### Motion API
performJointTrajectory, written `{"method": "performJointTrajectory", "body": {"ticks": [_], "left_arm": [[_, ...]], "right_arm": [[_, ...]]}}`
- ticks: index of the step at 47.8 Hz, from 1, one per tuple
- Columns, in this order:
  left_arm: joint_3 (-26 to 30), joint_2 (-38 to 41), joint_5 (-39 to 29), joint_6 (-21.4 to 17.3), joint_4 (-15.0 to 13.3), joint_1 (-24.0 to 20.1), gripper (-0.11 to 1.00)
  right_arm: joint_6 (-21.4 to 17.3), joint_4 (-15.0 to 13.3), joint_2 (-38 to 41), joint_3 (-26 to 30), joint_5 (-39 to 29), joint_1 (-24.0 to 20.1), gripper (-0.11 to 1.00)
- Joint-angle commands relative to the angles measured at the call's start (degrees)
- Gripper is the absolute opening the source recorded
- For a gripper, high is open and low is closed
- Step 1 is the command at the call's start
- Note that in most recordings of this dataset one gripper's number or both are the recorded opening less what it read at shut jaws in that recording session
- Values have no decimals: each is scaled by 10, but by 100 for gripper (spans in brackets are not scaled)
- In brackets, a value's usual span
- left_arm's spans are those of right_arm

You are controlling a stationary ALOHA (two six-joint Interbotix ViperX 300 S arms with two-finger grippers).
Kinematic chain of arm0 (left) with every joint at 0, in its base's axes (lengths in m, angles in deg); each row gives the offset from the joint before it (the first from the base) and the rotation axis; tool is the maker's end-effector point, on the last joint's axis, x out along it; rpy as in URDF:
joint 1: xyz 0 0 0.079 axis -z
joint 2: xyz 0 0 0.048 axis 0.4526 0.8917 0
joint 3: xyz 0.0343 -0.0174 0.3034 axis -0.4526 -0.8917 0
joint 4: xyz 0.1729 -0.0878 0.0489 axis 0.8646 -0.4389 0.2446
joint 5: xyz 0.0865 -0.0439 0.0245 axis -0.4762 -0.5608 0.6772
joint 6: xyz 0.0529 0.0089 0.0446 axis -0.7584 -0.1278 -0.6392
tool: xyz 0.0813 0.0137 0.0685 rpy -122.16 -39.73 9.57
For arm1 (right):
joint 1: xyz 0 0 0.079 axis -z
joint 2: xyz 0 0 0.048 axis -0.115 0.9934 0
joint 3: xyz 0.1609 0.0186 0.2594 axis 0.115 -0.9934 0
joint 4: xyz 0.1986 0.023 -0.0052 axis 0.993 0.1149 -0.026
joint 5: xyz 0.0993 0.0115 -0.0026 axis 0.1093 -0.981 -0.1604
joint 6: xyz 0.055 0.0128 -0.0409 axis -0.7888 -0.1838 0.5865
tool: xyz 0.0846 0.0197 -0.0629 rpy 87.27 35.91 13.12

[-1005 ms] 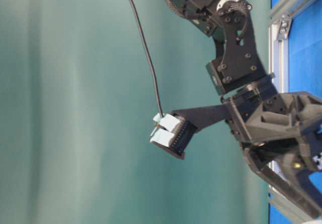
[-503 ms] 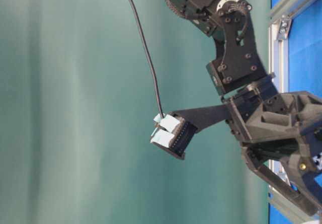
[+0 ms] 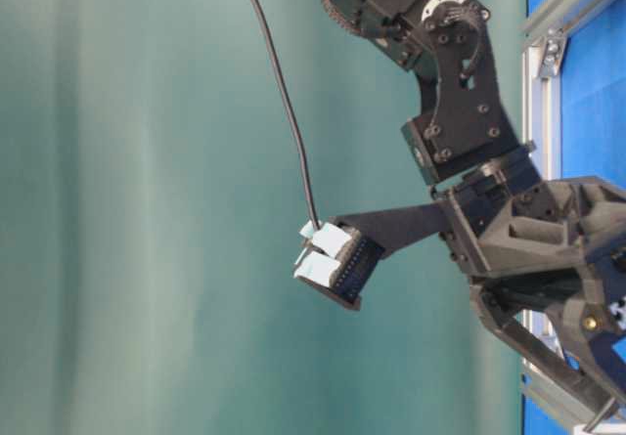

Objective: Insert the wire through the string loop located on the left side.
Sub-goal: 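Open the right gripper and pull the cable left with the left gripper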

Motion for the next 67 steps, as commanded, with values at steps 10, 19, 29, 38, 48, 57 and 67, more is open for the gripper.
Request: {"method": "performJointTrajectory", "body": {"ticks": [10,19,29,38,48,57,67], "left_arm": [[5,-186,-153,1,0,-16,8],[24,-290,-264,2,2,-29,8],[17,-316,-308,4,3,-36,8],[8,-301,-284,1,3,-35,8],[8,-304,-278,-2,3,-31,8],[8,-306,-276,-2,3,-25,8],[8,-306,-274,-2,3,-14,8]], "right_arm": [[0,2,-12,8,4,3,97],[1,2,-13,9,4,4,97],[0,2,-13,10,4,6,97],[0,2,-13,10,4,7,97],[0,2,-13,10,3,7,97],[1,2,-13,10,4,7,97],[0,2,-13,11,4,7,97]]}}
